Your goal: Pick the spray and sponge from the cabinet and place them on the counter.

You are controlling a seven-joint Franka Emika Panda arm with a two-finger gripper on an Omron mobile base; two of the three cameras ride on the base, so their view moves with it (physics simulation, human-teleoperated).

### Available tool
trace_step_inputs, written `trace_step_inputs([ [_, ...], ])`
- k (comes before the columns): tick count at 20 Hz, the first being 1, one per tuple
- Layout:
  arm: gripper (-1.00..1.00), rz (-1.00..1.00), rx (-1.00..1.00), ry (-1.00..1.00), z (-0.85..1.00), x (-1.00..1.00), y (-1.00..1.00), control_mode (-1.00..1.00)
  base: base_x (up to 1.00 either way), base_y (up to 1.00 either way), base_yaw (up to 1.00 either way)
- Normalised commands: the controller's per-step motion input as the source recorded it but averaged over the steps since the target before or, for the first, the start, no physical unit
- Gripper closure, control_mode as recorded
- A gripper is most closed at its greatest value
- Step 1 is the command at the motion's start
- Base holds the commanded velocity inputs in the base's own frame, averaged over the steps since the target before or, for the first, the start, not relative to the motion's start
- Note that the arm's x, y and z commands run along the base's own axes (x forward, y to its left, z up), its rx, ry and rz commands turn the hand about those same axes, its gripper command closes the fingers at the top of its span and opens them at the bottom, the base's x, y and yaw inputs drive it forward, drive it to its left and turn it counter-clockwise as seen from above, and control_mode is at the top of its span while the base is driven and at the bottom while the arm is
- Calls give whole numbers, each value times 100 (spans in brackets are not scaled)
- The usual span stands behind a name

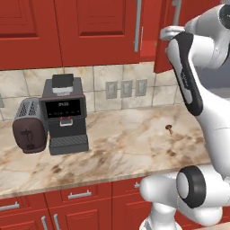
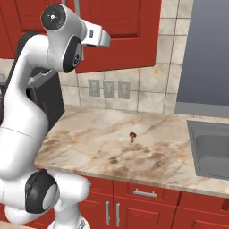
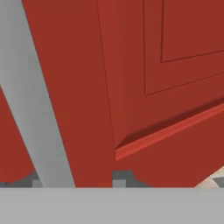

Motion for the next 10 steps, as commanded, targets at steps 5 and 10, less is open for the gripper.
trace_step_inputs([
  [5,100,0,3,0,0,-62,-55,-100,0,0,0],
  [10,100,0,2,0,0,-55,-54,-100,0,0,0],
])
